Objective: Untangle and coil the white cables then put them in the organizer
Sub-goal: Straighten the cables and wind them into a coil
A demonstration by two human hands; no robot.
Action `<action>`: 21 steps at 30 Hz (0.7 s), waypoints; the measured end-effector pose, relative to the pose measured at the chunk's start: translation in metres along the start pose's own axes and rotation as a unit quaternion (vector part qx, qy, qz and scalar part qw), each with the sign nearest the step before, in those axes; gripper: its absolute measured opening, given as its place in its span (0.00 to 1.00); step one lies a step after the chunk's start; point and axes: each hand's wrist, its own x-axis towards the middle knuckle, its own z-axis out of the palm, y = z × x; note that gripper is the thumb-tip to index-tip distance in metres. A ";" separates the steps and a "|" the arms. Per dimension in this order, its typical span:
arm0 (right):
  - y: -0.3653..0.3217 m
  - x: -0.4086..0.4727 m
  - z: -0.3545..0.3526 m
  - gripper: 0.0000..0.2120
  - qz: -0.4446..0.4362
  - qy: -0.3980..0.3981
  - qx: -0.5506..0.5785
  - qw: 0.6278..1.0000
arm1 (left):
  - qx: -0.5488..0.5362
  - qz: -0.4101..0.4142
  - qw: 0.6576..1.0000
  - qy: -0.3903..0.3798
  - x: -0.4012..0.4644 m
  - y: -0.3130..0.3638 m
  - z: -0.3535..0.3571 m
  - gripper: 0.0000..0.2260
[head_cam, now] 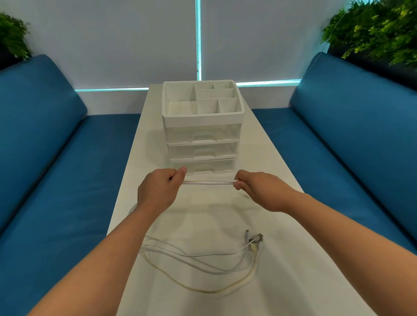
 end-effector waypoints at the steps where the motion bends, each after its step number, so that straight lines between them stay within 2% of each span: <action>1: -0.001 0.000 -0.001 0.14 0.003 -0.001 -0.001 1.000 | -0.004 0.002 1.000 -0.001 0.000 0.000 0.000 0.26; 6: -0.007 0.005 -0.015 0.13 -0.022 0.006 -0.022 0.999 | -0.050 -0.028 0.998 -0.017 0.000 -0.001 -0.003 0.29; 8: -0.012 0.007 -0.021 0.12 -0.037 -0.001 -0.034 0.999 | -0.011 -0.018 0.999 -0.023 0.000 -0.001 -0.006 0.29; 10: -0.016 0.009 -0.025 0.12 -0.047 -0.004 -0.042 0.998 | 0.054 0.019 0.998 -0.029 0.001 0.004 -0.009 0.27; 14: -0.031 0.015 -0.030 0.10 -0.069 -0.016 -0.067 0.995 | 0.145 0.167 0.975 0.022 0.003 0.036 -0.005 0.19; 17: -0.041 0.020 -0.035 0.10 -0.076 -0.017 -0.032 0.996 | 0.073 0.169 0.982 -0.038 0.004 0.067 0.006 0.19; 21: -0.042 0.020 -0.044 0.11 -0.081 -0.001 0.043 0.996 | -0.002 0.139 0.988 -0.069 0.002 0.084 0.013 0.21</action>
